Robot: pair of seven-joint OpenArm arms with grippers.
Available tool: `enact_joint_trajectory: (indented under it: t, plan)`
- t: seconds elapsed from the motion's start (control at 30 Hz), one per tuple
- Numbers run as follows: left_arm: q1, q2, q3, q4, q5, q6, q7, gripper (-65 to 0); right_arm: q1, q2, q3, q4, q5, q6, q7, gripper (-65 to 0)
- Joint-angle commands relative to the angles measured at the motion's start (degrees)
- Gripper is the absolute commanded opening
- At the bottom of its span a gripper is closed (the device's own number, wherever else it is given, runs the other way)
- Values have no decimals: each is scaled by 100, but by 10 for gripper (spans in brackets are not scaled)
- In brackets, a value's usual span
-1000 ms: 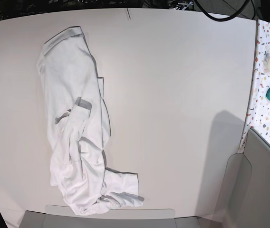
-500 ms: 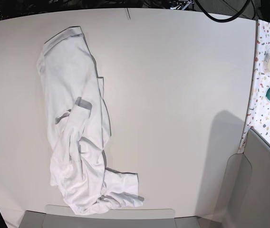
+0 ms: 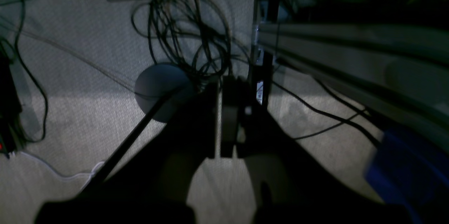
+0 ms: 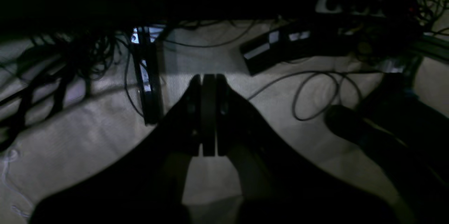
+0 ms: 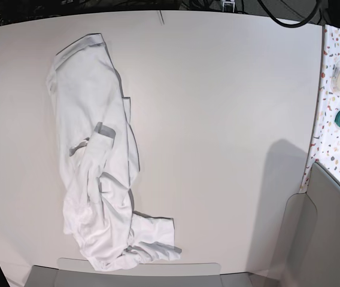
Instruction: Layout the t-shirt on the table in an organized manner, then fold the t-shirt properly
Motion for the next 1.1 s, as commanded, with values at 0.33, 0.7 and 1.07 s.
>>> enact_joint_trajectory:
  t: [0.33, 0.7, 1.07]
  plan:
    - [2079, -155, 228, 2772, -16, 1, -84, -650, -1947, 501, 27, 2889, 16, -41, 121, -650]
    - [3635, -770, 861, 5216, -25, 1, -84, -650, -2967, 914, 212, 5140, 8, -49, 121, -650]
    - [3635, -1535, 1599, 6508, 19, 1, -84, -650, -2290, 843, 1460, 6195, 25, -49, 95, -650]
